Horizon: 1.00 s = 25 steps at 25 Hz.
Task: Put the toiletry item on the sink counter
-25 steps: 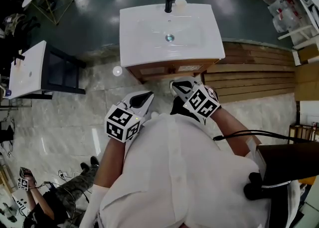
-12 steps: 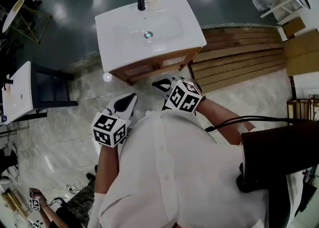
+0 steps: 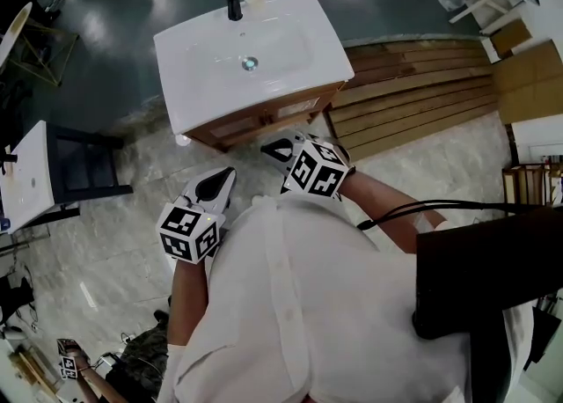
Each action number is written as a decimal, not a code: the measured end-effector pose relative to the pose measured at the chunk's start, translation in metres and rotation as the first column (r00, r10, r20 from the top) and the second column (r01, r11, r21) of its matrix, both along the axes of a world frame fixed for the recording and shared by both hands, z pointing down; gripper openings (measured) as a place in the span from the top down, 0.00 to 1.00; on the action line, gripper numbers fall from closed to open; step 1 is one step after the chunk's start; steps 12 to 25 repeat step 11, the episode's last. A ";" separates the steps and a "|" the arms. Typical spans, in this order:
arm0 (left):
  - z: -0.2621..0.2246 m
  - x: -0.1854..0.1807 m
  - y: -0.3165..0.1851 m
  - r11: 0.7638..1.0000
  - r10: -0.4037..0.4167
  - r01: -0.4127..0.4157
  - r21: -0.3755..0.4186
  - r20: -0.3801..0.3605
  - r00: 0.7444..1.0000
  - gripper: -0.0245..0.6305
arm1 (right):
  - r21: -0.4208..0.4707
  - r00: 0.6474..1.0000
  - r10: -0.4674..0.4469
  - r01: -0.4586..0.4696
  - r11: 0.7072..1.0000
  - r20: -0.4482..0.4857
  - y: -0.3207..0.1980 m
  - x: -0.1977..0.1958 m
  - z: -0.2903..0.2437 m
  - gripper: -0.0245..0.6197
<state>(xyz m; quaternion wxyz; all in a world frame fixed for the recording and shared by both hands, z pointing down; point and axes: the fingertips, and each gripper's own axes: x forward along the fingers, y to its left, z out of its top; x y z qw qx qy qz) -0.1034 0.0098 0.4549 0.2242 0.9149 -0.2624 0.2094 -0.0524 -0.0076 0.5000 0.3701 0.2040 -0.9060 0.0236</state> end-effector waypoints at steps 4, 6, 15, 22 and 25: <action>0.002 0.002 -0.004 1.000 0.001 -0.001 -0.005 0.003 1.000 0.95 | -0.005 1.000 0.002 -0.002 1.000 0.001 -0.005 0.002 0.001 0.95; 0.001 0.002 -0.007 1.000 -0.001 0.001 -0.006 0.003 1.000 0.95 | -0.006 1.000 0.001 -0.001 1.000 0.002 -0.006 0.003 0.000 0.95; -0.002 0.006 -0.010 1.000 0.003 -0.003 -0.008 -0.002 1.000 0.95 | -0.005 1.000 -0.001 0.001 1.000 0.003 -0.011 0.004 -0.002 0.95; -0.002 0.006 -0.010 1.000 0.003 -0.003 -0.008 -0.002 1.000 0.95 | -0.005 1.000 -0.001 0.001 1.000 0.003 -0.011 0.004 -0.002 0.95; -0.002 0.006 -0.010 1.000 0.003 -0.003 -0.008 -0.002 1.000 0.95 | -0.005 1.000 -0.001 0.001 1.000 0.003 -0.011 0.004 -0.002 0.95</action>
